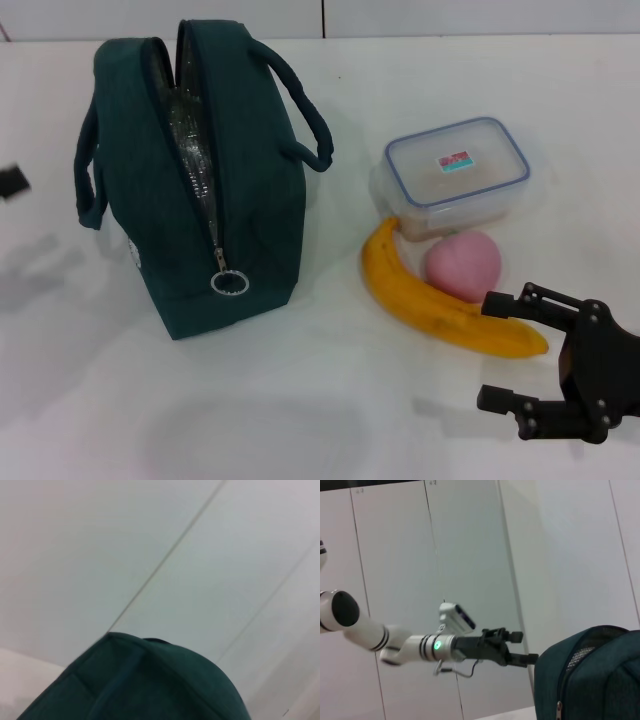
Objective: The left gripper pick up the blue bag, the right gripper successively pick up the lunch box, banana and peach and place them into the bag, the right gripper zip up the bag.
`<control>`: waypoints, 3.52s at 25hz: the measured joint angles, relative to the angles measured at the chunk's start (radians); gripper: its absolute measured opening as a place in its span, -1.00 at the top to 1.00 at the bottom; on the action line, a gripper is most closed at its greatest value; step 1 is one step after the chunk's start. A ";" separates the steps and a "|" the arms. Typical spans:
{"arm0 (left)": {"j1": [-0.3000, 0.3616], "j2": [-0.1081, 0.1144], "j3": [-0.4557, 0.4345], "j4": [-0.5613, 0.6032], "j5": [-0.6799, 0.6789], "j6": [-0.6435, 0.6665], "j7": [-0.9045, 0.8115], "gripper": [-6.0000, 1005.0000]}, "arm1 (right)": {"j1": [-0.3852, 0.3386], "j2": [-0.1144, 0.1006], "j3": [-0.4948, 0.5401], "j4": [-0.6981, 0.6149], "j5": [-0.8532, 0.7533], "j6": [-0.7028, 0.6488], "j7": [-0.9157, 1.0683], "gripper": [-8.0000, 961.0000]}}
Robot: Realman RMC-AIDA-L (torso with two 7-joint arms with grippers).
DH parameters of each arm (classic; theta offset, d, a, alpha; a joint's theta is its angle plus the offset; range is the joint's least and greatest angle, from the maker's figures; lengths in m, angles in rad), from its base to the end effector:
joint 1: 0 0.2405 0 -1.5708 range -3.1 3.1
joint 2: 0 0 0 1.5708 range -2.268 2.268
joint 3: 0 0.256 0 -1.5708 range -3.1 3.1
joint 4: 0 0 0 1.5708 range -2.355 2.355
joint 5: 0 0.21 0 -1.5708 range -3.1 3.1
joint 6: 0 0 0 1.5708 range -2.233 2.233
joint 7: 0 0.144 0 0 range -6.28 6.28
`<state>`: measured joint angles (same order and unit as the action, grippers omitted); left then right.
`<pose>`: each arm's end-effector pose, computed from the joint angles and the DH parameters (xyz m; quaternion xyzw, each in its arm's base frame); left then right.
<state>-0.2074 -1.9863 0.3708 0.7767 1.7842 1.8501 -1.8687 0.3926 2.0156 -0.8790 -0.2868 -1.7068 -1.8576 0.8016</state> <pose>-0.3399 0.2368 0.1190 -0.7635 -0.4541 -0.4171 0.1921 0.2768 0.2340 -0.0197 -0.9125 0.0779 0.3951 0.0711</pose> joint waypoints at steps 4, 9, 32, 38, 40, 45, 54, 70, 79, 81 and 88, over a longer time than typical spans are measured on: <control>-0.085 0.038 0.011 0.094 0.080 -0.005 -0.277 -0.74 | 0.000 0.000 0.000 0.000 0.000 0.000 0.000 -0.78; -0.219 0.075 0.105 0.235 0.221 -0.002 -0.533 -0.74 | 0.000 0.000 0.000 0.002 0.000 0.006 0.001 -0.78; -0.437 0.057 0.271 0.547 0.544 -0.023 -0.806 -0.74 | -0.007 0.000 0.008 0.001 -0.001 0.007 0.001 -0.76; -0.439 0.050 0.312 0.490 0.545 -0.025 -0.804 -0.74 | -0.008 0.000 0.005 0.001 0.000 0.006 0.002 -0.75; -0.443 0.046 0.319 0.480 0.550 -0.035 -0.802 -0.74 | -0.008 0.000 0.003 0.001 0.000 0.006 0.002 -0.75; -0.445 0.041 0.336 0.475 0.571 -0.062 -0.803 -0.74 | -0.008 0.000 0.003 0.004 0.000 0.005 0.002 -0.74; -0.457 0.043 0.337 0.435 0.551 -0.061 -0.809 -0.74 | -0.006 0.000 0.008 0.014 0.000 0.005 0.002 -0.74; -0.482 0.048 0.339 0.353 0.571 -0.094 -0.746 -0.47 | -0.009 0.000 0.008 0.014 0.011 0.001 0.002 -0.72; -0.482 0.044 0.339 0.349 0.569 -0.095 -0.720 0.25 | -0.010 0.000 0.008 0.014 0.012 -0.001 0.002 -0.71; -0.482 0.044 0.338 0.349 0.566 -0.095 -0.720 0.40 | -0.011 0.000 0.008 0.014 0.013 -0.002 0.002 -0.71; -0.479 0.049 0.334 0.348 0.520 -0.079 -0.725 0.76 | -0.016 -0.002 0.010 0.057 0.106 -0.019 0.014 -0.71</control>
<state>-0.6869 -1.9370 0.7044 1.1250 2.3039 1.7715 -2.5938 0.3766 2.0139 -0.8693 -0.2296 -1.6009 -1.8770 0.8152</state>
